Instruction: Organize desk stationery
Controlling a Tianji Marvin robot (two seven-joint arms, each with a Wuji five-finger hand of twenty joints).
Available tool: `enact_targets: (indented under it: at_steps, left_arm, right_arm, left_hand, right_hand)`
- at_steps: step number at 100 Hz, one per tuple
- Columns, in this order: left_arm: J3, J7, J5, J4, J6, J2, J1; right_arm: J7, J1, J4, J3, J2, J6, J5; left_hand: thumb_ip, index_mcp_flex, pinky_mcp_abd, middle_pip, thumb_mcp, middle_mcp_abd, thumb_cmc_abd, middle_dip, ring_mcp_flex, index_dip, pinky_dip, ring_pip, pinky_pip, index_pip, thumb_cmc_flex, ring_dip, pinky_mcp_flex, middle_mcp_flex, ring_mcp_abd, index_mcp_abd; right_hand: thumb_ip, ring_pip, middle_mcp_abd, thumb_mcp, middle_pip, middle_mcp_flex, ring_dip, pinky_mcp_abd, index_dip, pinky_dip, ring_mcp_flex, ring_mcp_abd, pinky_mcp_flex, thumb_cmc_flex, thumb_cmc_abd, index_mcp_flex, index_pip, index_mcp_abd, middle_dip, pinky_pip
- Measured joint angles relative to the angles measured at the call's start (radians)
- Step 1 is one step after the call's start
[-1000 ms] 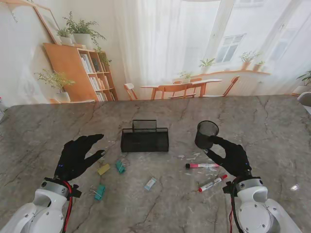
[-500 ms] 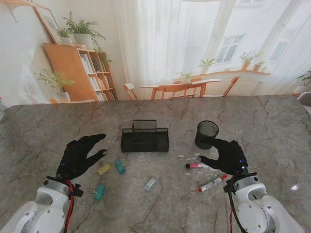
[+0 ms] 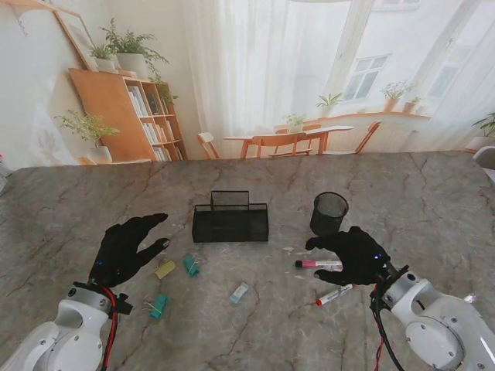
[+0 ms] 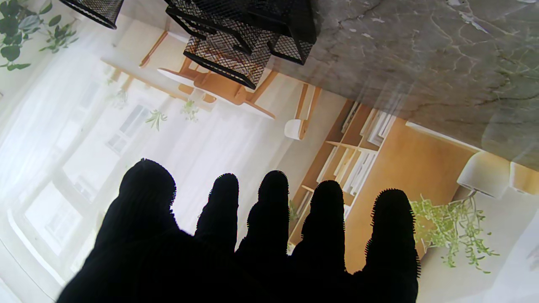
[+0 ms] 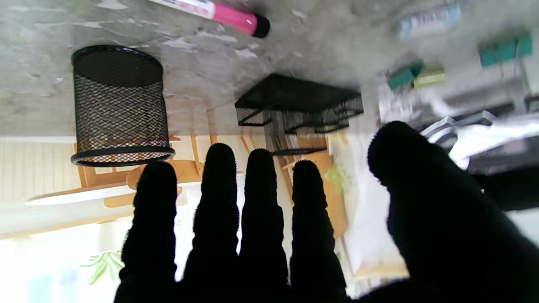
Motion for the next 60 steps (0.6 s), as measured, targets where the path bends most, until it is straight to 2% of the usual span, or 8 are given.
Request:
enact_targets:
  at_steps: [6, 12, 21, 27, 39, 53, 60]
  left_arm:
    - [-0.003, 0.005, 0.0, -0.002, -0.001, -0.001, 0.005]
    - [-0.005, 0.009, 0.0, -0.003, -0.001, -0.001, 0.008]
    - [-0.006, 0.013, 0.0, -0.004, -0.001, -0.002, 0.011]
    - [-0.007, 0.015, 0.0, -0.005, -0.001, -0.002, 0.012]
    - [-0.008, 0.021, 0.0, -0.007, -0.001, -0.003, 0.016]
    - [-0.01, 0.024, -0.001, -0.009, -0.001, -0.004, 0.019]
    - [-0.01, 0.025, -0.001, -0.009, -0.002, -0.004, 0.019]
  right_arm:
    - [-0.017, 0.01, 0.008, -0.004, 0.008, -0.005, -0.085]
    - [-0.067, 0.026, 0.027, -0.021, 0.018, 0.003, -0.168]
    - [-0.131, 0.053, 0.061, -0.057, 0.033, 0.023, -0.232]
    - [-0.114, 0.066, 0.069, -0.07, 0.039, 0.026, -0.233]
    - [-0.034, 0.096, 0.08, -0.105, 0.049, 0.034, -0.233]
    - [-0.021, 0.145, 0.113, -0.165, 0.06, 0.075, -0.292]
    - [-0.003, 0.178, 0.141, -0.198, 0.063, 0.095, -0.288]
  left_hand:
    - [0.0, 0.0, 0.0, 0.0, 0.0, 0.0, 0.0, 0.0, 0.0, 0.0, 0.0, 0.0, 0.001, 0.0, 0.0, 0.0, 0.0, 0.0, 0.0, 0.0]
    - [0.0, 0.0, 0.0, 0.0, 0.0, 0.0, 0.0, 0.0, 0.0, 0.0, 0.0, 0.0, 0.001, 0.0, 0.0, 0.0, 0.0, 0.0, 0.0, 0.0]
    - [0.0, 0.0, 0.0, 0.0, 0.0, 0.0, 0.0, 0.0, 0.0, 0.0, 0.0, 0.0, 0.002, 0.0, 0.0, 0.0, 0.0, 0.0, 0.0, 0.0]
    - [0.0, 0.0, 0.0, 0.0, 0.0, 0.0, 0.0, 0.0, 0.0, 0.0, 0.0, 0.0, 0.002, 0.0, 0.0, 0.0, 0.0, 0.0, 0.0, 0.0]
    - [0.0, 0.0, 0.0, 0.0, 0.0, 0.0, 0.0, 0.0, 0.0, 0.0, 0.0, 0.0, 0.003, 0.0, 0.0, 0.0, 0.0, 0.0, 0.0, 0.0]
    - [0.0, 0.0, 0.0, 0.0, 0.0, 0.0, 0.0, 0.0, 0.0, 0.0, 0.0, 0.0, 0.004, 0.0, 0.0, 0.0, 0.0, 0.0, 0.0, 0.0]
    - [0.0, 0.0, 0.0, 0.0, 0.0, 0.0, 0.0, 0.0, 0.0, 0.0, 0.0, 0.0, 0.004, 0.0, 0.001, 0.0, 0.0, 0.0, 0.0, 0.0]
  right_hand:
    - [0.0, 0.022, 0.021, -0.004, 0.024, -0.012, 0.0, -0.001, 0.004, -0.02, -0.011, 0.007, -0.002, 0.005, 0.004, 0.0, 0.002, 0.024, 0.005, 0.023]
    - [0.0, 0.052, 0.037, -0.012, 0.06, -0.035, 0.0, -0.001, 0.014, -0.035, -0.023, 0.023, -0.011, 0.009, 0.006, 0.0, 0.01, 0.052, 0.01, 0.055]
    - [0.0, 0.103, 0.057, -0.02, 0.113, -0.052, -0.002, 0.002, 0.024, -0.044, -0.044, 0.037, -0.014, 0.016, 0.026, 0.0, 0.011, 0.087, 0.022, 0.093]
    - [0.0, 0.128, 0.07, -0.021, 0.154, -0.063, -0.012, 0.009, 0.028, -0.047, -0.051, 0.048, -0.015, 0.016, 0.026, 0.0, 0.012, 0.105, 0.033, 0.107]
    - [0.0, 0.182, 0.09, -0.022, 0.25, -0.077, -0.014, 0.024, 0.04, -0.047, -0.061, 0.069, -0.027, 0.029, 0.026, 0.014, 0.024, 0.131, 0.077, 0.123]
    - [0.0, 0.244, 0.108, -0.022, 0.346, -0.097, -0.014, 0.039, 0.061, -0.047, -0.064, 0.088, -0.037, 0.037, 0.026, 0.039, 0.027, 0.143, 0.141, 0.143]
    - [0.0, 0.265, 0.116, -0.023, 0.369, -0.117, -0.012, 0.046, 0.065, -0.047, -0.074, 0.095, -0.039, 0.051, 0.026, 0.039, 0.027, 0.147, 0.163, 0.149]
